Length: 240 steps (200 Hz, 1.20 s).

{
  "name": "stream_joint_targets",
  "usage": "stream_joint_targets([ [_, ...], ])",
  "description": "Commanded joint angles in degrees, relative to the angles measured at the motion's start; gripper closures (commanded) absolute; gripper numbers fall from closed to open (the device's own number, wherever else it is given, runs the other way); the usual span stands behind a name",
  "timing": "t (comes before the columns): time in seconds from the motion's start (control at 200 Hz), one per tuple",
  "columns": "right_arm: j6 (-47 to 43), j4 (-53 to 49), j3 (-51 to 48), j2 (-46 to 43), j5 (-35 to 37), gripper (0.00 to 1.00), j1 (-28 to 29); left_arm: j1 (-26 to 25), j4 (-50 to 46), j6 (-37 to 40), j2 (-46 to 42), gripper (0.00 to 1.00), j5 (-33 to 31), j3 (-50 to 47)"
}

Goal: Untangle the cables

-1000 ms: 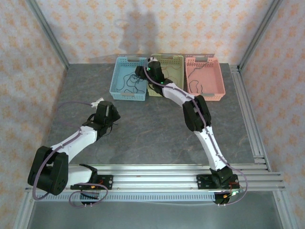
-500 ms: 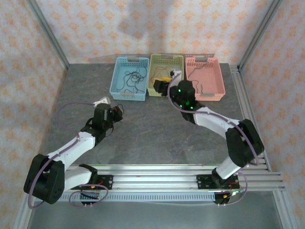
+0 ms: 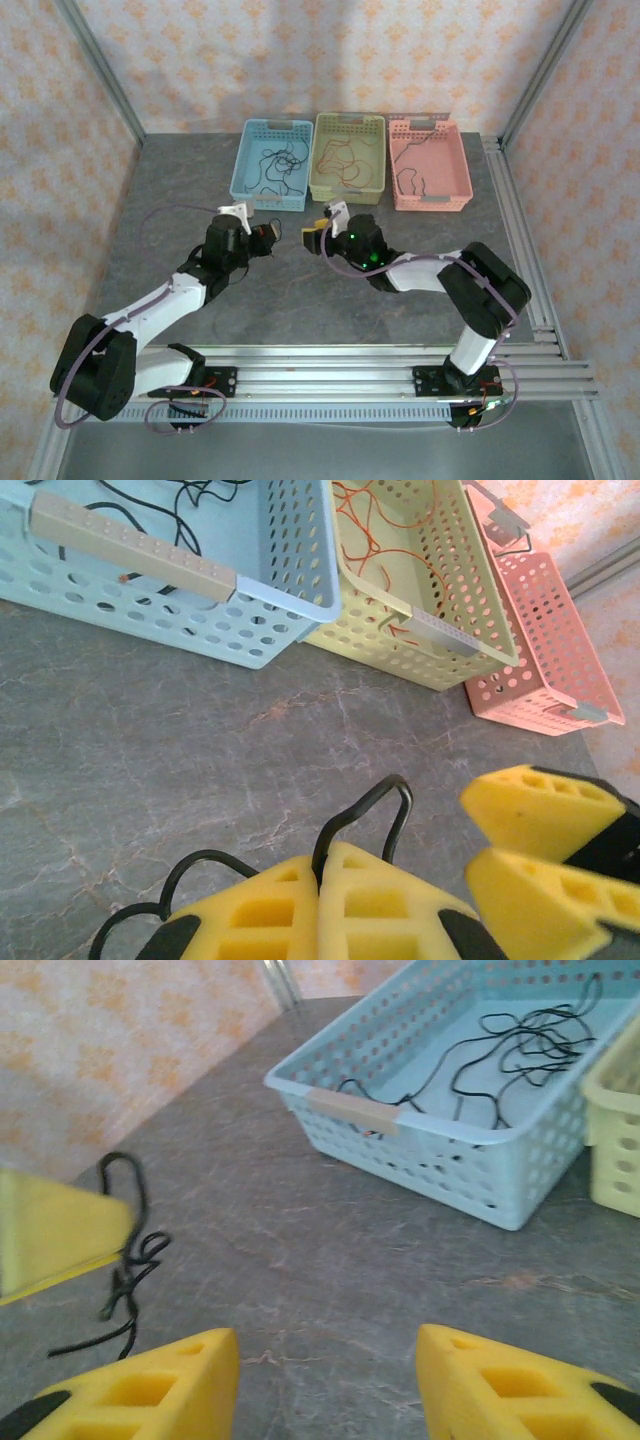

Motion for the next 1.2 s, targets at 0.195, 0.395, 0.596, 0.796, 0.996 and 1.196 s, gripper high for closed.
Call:
stream_joint_targets([
  [0.195, -2.7, 8.6, -1.1, 1.0, 0.0, 0.47, -0.1, -0.4, 4.1, 1.9, 0.8, 1.0, 3.5, 1.8],
  [0.395, -3.4, 13.4, -2.2, 2.5, -3.1, 0.45, 0.1, -0.4, 5.0, 1.5, 0.4, 1.0, 4.1, 0.7],
  [0.596, -4.2, 14.1, -1.8, 3.4, -5.5, 0.43, 0.8, -0.5, 6.6, 1.2, 0.3, 1.0, 5.5, 0.0],
  [0.796, -3.3, 17.2, -2.1, 3.9, -9.7, 0.41, 1.1, -1.3, 6.2, 1.8, 1.3, 1.0, 6.3, 0.8],
  [0.996, -2.7, 20.0, -3.0, 4.0, -11.5, 0.41, 1.1, -2.2, 5.3, 2.8, 1.8, 1.0, 6.0, 1.7],
  [1.196, -2.1, 18.4, -1.8, 4.6, -11.4, 0.43, 1.1, -3.6, 5.0, 3.0, 2.2, 1.0, 6.5, 2.2],
])
